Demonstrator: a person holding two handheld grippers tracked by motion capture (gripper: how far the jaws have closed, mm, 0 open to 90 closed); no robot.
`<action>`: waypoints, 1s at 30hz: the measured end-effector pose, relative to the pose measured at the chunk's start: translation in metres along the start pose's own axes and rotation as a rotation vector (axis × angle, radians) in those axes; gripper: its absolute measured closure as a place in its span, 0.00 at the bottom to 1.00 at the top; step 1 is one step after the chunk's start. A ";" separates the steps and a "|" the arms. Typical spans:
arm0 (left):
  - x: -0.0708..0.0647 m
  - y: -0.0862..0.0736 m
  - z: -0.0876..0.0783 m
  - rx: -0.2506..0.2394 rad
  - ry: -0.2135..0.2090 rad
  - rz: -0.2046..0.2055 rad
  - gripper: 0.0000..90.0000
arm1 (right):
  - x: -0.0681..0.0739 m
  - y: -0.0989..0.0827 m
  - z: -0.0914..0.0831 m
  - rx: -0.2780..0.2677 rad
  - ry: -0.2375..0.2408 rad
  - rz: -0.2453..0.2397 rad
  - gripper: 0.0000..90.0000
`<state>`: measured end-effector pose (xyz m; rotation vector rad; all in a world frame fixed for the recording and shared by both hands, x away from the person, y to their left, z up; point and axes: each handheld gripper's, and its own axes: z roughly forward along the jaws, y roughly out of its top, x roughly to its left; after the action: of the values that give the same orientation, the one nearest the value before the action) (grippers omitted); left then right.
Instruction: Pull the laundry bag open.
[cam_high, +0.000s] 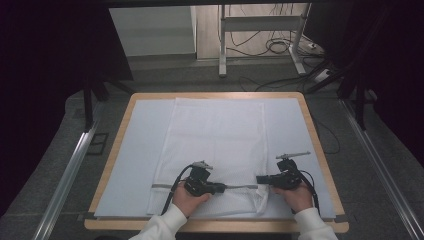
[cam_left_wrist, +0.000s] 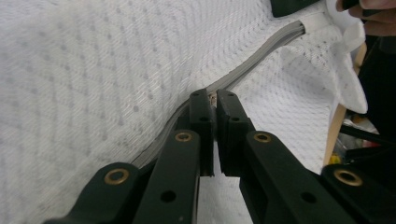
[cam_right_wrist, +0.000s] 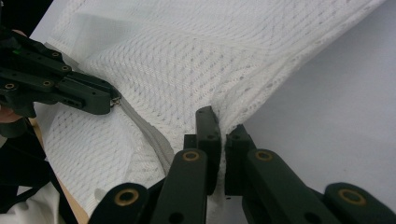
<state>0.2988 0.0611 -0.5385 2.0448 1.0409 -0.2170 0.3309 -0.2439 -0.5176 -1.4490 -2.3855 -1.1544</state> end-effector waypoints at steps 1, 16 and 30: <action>0.000 0.000 0.000 0.000 -0.002 -0.001 0.97 | 0.000 0.000 0.000 -0.001 0.003 0.001 0.97; 0.008 -0.007 -0.012 -0.015 0.009 -0.028 0.96 | -0.002 0.000 -0.001 -0.010 -0.004 0.004 0.97; 0.010 -0.015 -0.020 -0.019 0.021 -0.034 0.97 | -0.003 0.000 -0.002 -0.014 -0.001 0.007 0.97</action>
<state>0.2906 0.0863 -0.5389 2.0175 1.0877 -0.2030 0.3317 -0.2471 -0.5174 -1.4616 -2.3757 -1.1719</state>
